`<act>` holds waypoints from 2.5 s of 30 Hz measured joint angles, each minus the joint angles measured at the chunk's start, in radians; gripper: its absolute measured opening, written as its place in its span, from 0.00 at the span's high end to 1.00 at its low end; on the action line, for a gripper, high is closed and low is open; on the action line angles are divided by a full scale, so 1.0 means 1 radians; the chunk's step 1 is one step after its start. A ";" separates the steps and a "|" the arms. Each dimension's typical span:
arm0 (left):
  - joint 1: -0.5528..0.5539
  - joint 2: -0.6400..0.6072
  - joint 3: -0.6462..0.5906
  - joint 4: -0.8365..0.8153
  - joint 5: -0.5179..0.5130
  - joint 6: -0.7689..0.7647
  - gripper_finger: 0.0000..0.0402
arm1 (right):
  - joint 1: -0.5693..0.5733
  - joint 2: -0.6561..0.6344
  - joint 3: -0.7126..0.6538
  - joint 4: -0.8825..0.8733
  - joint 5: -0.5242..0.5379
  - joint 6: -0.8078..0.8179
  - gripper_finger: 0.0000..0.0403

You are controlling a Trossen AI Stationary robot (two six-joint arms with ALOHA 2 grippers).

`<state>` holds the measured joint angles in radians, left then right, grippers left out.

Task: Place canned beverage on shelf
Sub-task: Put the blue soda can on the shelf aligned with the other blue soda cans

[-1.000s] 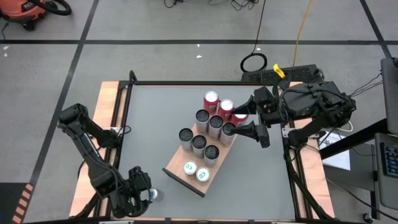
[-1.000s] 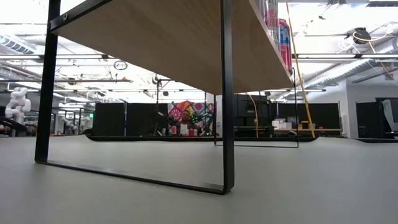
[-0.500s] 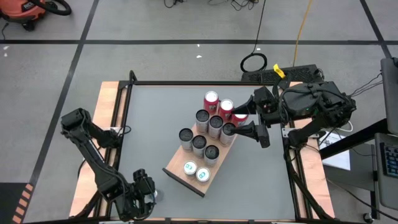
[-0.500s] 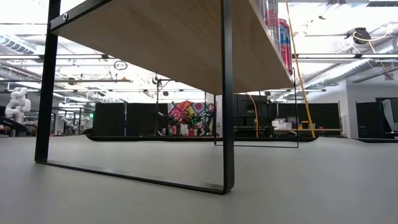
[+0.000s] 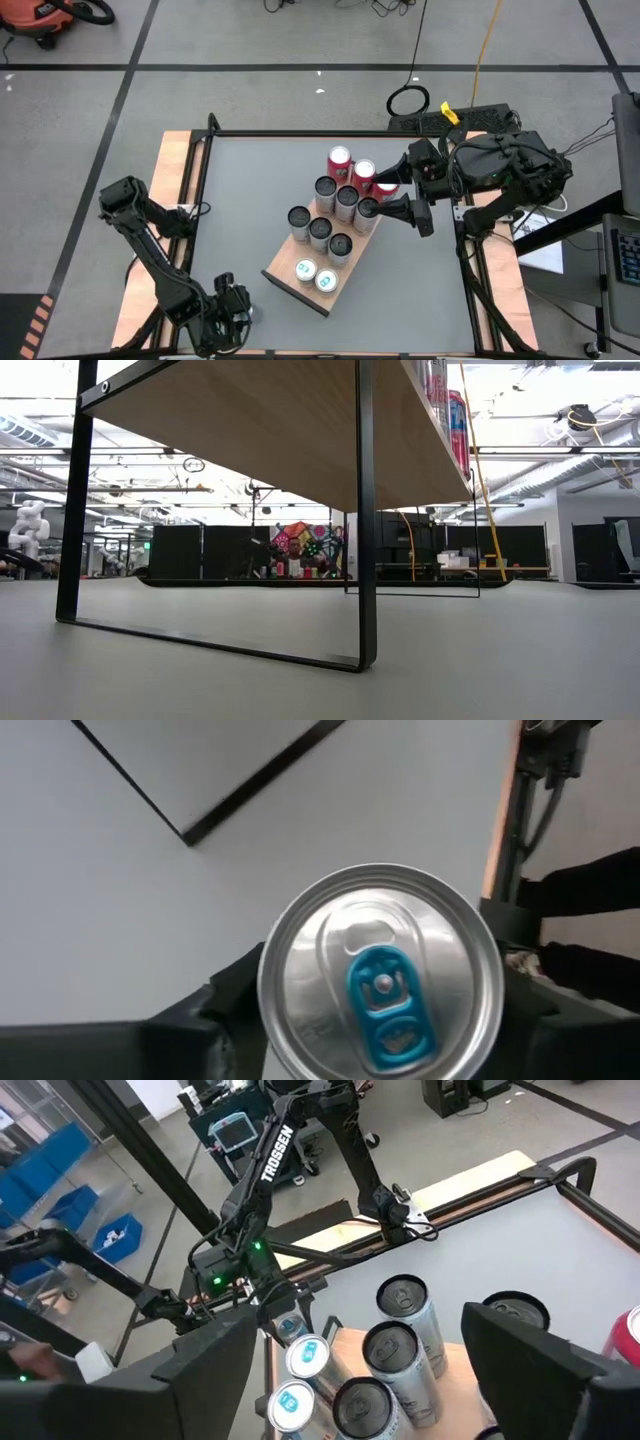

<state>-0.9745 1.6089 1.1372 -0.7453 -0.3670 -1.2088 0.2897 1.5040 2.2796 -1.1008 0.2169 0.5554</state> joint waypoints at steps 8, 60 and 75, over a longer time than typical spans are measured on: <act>0.000 -0.052 0.078 -0.022 0.039 -0.016 0.47 | 0.013 0.016 0.001 0.095 -0.006 0.046 0.19; 0.370 -0.177 0.942 0.118 0.068 1.399 0.47 | 0.099 0.296 0.000 0.749 -0.124 0.134 0.01; 0.361 -0.205 0.937 0.149 0.069 1.398 0.47 | 0.096 0.288 0.001 0.682 -0.112 0.118 0.02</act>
<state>-0.6135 1.4039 2.0745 -0.5964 -0.2977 0.1896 0.3855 1.7924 2.2803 -0.4186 0.1047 0.6739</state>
